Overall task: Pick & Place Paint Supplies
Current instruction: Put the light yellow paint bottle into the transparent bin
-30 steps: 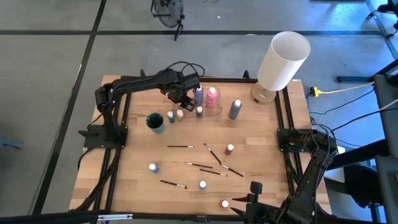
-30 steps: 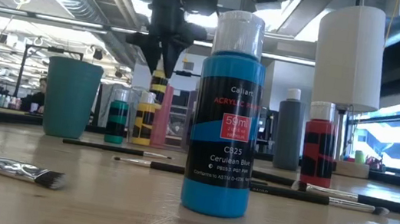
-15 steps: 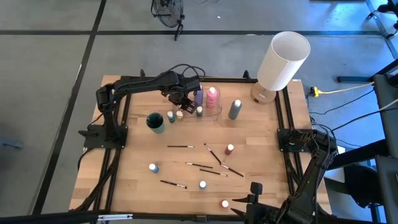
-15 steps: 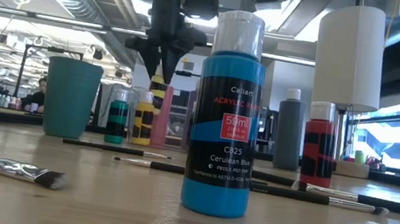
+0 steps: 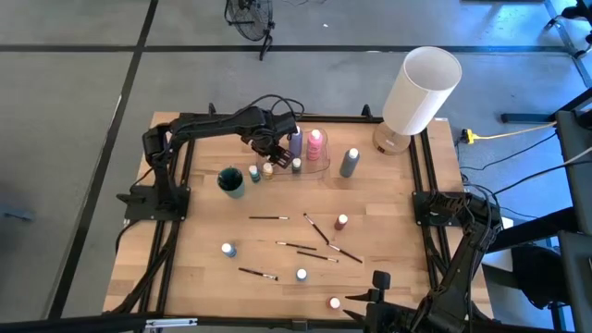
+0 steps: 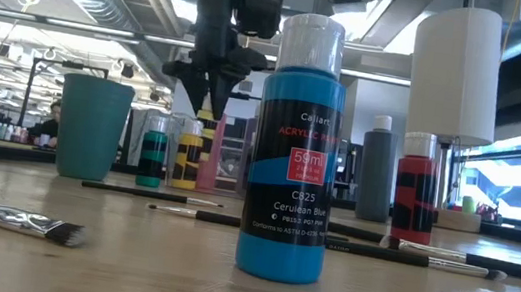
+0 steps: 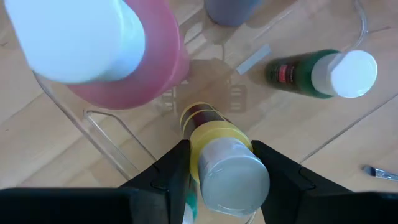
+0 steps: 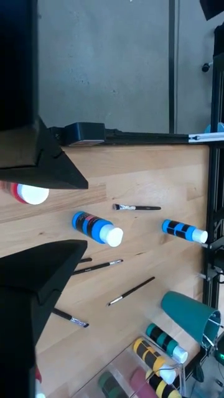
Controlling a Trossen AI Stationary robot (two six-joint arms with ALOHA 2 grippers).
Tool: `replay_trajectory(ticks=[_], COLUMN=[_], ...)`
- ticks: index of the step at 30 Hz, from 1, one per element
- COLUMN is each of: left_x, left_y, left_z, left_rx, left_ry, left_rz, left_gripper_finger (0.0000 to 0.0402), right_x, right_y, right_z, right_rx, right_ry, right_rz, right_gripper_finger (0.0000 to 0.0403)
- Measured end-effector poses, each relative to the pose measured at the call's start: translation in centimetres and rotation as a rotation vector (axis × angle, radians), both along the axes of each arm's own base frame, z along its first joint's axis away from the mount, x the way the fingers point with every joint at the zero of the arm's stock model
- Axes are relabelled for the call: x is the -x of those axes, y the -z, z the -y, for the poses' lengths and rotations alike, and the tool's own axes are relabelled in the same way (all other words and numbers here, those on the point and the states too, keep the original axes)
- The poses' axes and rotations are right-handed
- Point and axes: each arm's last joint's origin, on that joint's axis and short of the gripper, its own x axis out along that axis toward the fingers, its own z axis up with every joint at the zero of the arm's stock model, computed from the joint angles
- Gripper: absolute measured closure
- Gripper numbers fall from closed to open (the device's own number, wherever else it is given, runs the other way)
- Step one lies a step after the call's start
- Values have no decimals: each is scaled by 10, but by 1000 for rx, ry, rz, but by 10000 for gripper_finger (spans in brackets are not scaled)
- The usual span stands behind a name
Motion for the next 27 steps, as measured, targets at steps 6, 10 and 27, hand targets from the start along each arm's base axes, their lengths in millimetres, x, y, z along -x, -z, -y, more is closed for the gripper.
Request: replay_trajectory(ticks=[6, 10, 27], left_x=[0, 1, 2], left_y=[0, 0, 0], left_z=[-1, 0, -4], left_rx=[-28, -27, -36], left_ry=[-5, 4, 29], left_rz=[-13, -22, -20], left_gripper_finger=[259, 259, 259], right_x=[0, 2, 1], right_y=[0, 0, 17], right_z=[0, -2, -11], right_rx=[-8, -10, 35], right_ry=[4, -2, -21], right_rz=[1, 1, -15], right_gripper_finger=[259, 259, 259])
